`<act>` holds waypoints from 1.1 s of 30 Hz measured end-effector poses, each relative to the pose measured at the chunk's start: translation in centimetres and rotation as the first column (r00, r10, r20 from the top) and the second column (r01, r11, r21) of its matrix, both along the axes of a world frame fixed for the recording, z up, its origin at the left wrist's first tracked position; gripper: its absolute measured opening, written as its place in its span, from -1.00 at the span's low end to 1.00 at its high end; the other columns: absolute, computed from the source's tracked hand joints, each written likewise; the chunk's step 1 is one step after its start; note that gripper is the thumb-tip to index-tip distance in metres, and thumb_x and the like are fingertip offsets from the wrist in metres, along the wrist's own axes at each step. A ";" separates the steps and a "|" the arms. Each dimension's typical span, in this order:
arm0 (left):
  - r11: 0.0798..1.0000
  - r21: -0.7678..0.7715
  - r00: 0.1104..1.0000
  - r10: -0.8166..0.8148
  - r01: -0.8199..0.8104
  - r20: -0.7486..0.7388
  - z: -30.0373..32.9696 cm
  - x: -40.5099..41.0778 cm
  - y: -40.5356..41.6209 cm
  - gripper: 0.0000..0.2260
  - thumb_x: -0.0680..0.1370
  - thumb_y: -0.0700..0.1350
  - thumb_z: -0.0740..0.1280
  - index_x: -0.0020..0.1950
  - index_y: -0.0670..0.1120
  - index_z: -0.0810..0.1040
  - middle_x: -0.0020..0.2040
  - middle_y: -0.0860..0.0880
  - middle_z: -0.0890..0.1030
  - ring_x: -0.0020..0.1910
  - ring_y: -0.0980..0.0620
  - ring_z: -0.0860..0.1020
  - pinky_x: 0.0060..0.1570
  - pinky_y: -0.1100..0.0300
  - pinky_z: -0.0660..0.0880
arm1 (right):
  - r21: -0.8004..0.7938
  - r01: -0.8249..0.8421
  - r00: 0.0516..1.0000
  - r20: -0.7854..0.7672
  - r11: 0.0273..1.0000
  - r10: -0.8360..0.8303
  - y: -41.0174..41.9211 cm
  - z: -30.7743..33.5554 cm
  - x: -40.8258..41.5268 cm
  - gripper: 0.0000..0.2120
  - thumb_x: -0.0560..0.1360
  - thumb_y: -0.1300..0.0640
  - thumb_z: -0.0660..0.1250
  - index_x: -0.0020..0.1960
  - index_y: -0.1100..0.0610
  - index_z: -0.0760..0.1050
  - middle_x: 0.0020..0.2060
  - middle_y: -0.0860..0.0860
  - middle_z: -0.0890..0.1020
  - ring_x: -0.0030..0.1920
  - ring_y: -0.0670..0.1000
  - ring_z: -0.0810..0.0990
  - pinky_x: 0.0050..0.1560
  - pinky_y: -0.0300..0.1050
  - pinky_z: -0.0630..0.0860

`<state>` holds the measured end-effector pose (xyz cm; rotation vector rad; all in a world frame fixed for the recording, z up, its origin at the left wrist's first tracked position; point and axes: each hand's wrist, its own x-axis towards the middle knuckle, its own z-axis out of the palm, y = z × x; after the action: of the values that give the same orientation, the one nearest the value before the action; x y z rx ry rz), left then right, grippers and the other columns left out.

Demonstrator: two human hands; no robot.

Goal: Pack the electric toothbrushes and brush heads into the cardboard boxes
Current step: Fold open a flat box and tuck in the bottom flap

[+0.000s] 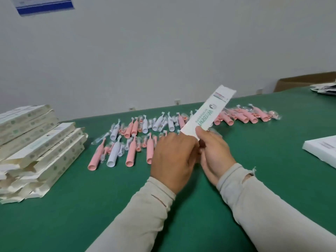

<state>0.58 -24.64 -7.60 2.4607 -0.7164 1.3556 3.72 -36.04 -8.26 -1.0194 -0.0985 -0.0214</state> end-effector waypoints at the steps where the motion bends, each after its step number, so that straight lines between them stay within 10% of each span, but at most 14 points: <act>1: 0.999 -0.001 0.999 -0.048 0.048 0.013 -0.5 0.2 0.1 -0.95 0.53 -0.17 0.37 -0.14 -0.08 0.58 -0.25 -0.02 0.58 -0.29 -0.09 0.47 -0.27 -0.02 0.43 | 0.004 0.027 0.999 -0.026 1.000 -0.027 -0.4 0.0 0.3 -0.81 0.60 0.08 0.30 0.10 0.13 0.63 -0.02 0.15 0.73 -0.10 0.13 0.57 -0.17 0.00 0.41; 4: 0.893 -0.416 0.985 -0.169 0.173 0.047 -1.2 0.5 1.3 -0.91 0.60 -0.01 0.30 -0.03 0.00 0.54 -0.15 0.13 0.54 -0.20 0.04 0.47 -0.17 0.18 0.40 | -0.022 -0.025 0.999 -0.039 0.999 0.024 -1.1 0.1 0.5 -0.82 0.61 0.09 0.25 0.10 0.10 0.60 -0.06 0.15 0.73 -0.24 0.10 0.62 -0.33 -0.10 0.42; 7: 0.528 -0.848 0.965 -0.242 0.048 -0.096 -1.0 0.9 2.6 -0.78 0.54 0.21 0.30 -0.04 0.08 0.51 -0.13 0.20 0.57 -0.14 0.14 0.53 -0.12 0.32 0.43 | -0.019 -0.198 0.980 -0.033 0.980 0.197 -1.0 0.1 0.1 -0.77 0.63 0.07 0.23 0.17 0.13 0.59 -0.01 0.14 0.73 -0.21 0.08 0.69 -0.34 -0.08 0.55; 13: 0.011 -0.977 0.392 -0.915 -0.212 -0.095 -1.1 0.8 3.2 -0.43 0.36 0.33 0.46 0.14 -0.08 0.63 0.07 -0.17 0.68 0.02 -0.14 0.67 -0.09 -0.08 0.62 | -0.217 -0.524 0.851 -0.095 0.824 0.516 0.4 -0.7 -1.5 -0.64 0.54 -0.13 0.36 0.05 0.16 0.65 -0.20 0.09 0.69 -0.31 0.00 0.63 -0.43 -0.14 0.53; 16: -0.164 -0.970 0.514 -0.857 -0.179 0.050 -1.1 1.3 3.3 -0.55 0.31 0.32 0.49 -0.05 -0.02 0.70 -0.09 -0.10 0.66 -0.06 -0.06 0.66 -0.01 -0.06 0.59 | -0.439 -0.332 0.938 -0.057 0.835 0.342 1.2 -0.9 -1.7 -0.56 0.49 -0.25 0.38 -0.13 0.15 0.62 -0.31 0.04 0.67 -0.37 0.01 0.61 -0.35 -0.07 0.62; 19: -0.309 -0.935 0.613 -0.777 -0.173 0.143 -1.0 1.7 3.8 -0.44 0.39 0.27 0.43 0.29 -0.01 0.53 0.21 -0.19 0.57 0.10 -0.08 0.66 0.11 -0.08 0.59 | -0.599 -0.039 0.977 0.146 0.800 0.157 1.6 -1.2 -1.6 -0.40 0.32 -0.37 0.37 -0.12 0.20 0.52 -0.25 0.04 0.65 -0.23 0.04 0.62 -0.11 0.02 0.61; 22: -0.380 -0.900 0.616 -0.767 -0.215 0.177 -1.1 1.7 4.1 -0.20 0.35 0.23 0.42 0.51 -0.04 0.30 0.29 -0.26 0.52 0.07 -0.10 0.69 0.00 -0.02 0.63 | -0.585 0.010 0.939 0.283 0.811 0.193 1.7 -1.4 -1.9 -0.69 0.39 -0.09 0.50 -0.15 0.14 0.53 -0.30 -0.13 0.60 -0.31 -0.17 0.50 -0.20 -0.27 0.47; 33: -0.231 -0.956 0.560 -0.823 -0.180 0.093 -1.7 1.8 3.4 -0.72 0.42 0.16 0.37 -0.02 0.05 0.73 -0.01 -0.18 0.72 0.07 -0.11 0.69 -0.02 0.06 0.63 | -0.541 0.152 0.946 0.322 0.827 0.037 2.4 -1.8 -2.0 -0.82 0.30 0.00 0.43 -0.28 0.10 0.52 -0.43 -0.15 0.56 -0.39 -0.17 0.46 -0.32 -0.31 0.41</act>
<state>2.39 -21.22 -9.31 0.8901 -0.0292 0.1709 1.68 -33.60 -10.04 -1.6086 -0.3907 -0.2282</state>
